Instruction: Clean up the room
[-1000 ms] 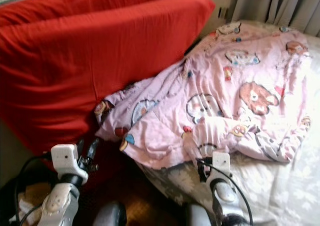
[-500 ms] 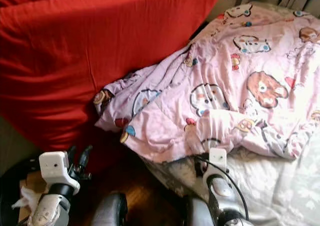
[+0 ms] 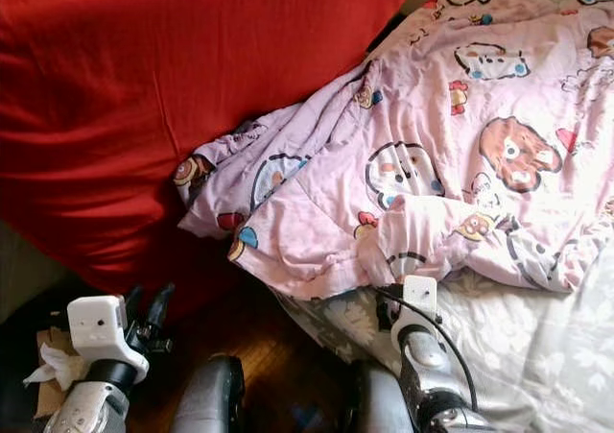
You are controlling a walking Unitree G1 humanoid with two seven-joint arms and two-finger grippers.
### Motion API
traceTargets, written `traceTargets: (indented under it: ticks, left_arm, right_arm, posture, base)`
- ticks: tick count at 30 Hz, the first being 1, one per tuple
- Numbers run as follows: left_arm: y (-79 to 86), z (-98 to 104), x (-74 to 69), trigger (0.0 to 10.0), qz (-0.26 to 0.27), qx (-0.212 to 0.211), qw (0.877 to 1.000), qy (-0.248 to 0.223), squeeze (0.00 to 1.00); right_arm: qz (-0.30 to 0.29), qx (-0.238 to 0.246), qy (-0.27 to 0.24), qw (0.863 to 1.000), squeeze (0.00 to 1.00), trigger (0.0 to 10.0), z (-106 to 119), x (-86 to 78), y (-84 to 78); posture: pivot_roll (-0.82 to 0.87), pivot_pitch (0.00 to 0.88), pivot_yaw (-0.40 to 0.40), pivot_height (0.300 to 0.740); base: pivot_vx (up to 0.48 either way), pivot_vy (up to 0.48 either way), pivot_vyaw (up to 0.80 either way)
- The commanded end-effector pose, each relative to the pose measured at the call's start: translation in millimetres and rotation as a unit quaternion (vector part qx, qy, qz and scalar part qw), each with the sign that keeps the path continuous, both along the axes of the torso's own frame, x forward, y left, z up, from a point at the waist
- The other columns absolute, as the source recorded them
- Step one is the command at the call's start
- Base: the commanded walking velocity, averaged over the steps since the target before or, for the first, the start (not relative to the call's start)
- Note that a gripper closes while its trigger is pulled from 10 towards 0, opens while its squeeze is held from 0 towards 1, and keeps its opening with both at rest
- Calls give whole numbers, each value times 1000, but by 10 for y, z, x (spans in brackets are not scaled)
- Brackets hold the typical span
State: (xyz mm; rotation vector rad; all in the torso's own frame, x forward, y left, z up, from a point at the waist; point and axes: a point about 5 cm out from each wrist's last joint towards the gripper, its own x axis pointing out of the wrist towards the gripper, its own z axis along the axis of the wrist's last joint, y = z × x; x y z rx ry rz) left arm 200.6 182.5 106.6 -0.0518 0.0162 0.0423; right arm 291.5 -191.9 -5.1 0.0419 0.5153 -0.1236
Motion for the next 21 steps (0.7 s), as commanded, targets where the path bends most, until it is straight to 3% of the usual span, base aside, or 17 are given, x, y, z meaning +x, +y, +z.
traceTargets:
  ticks: [1, 5, 6, 7, 8, 21]
  left_arm:
    - [24, -11, -49, 10000, 4, 0, 1000, 13, 0]
    - [29, 18, -79, 10000, 4, 2, 1000, 14, 0]
    - [33, 22, -83, 10000, 5, 2, 1000, 15, 0]
    - [37, 23, -88, 10000, 5, 2, 1000, 15, 0]
    - [44, 24, -98, 10000, 6, 3, 1000, 17, 0]
    - [59, 18, -156, 10000, 10, 4, 1000, 29, 0]
  right_arm:
    - [0, 5, 22, 1000, 0, 10000, -74, -62, 24]
    - [2, 12, 25, 1000, 0, 10000, -89, -71, 55]
    - [2, 13, 25, 1000, 0, 5961, -87, -70, 58]
    - [3, 13, 24, 1000, 0, 863, -88, -70, 64]
    - [3, 14, 25, 1000, 0, 0, -93, -75, 73]
    - [0, 17, 30, 999, 0, 0, -116, -98, 77]
  posture:
    - [249, 257, 19, 625]
    - [257, 264, 20, 625]
    - [260, 266, 21, 625]
    - [260, 267, 21, 625]
    - [263, 271, 23, 625]
    - [264, 281, 26, 625]
  base:
    - [0, 0, 0]
    - [0, 0, 0]
    - [0, 0, 0]
    - [0, 0, 0]
    - [0, 0, 0]
    - [0, 0, 0]
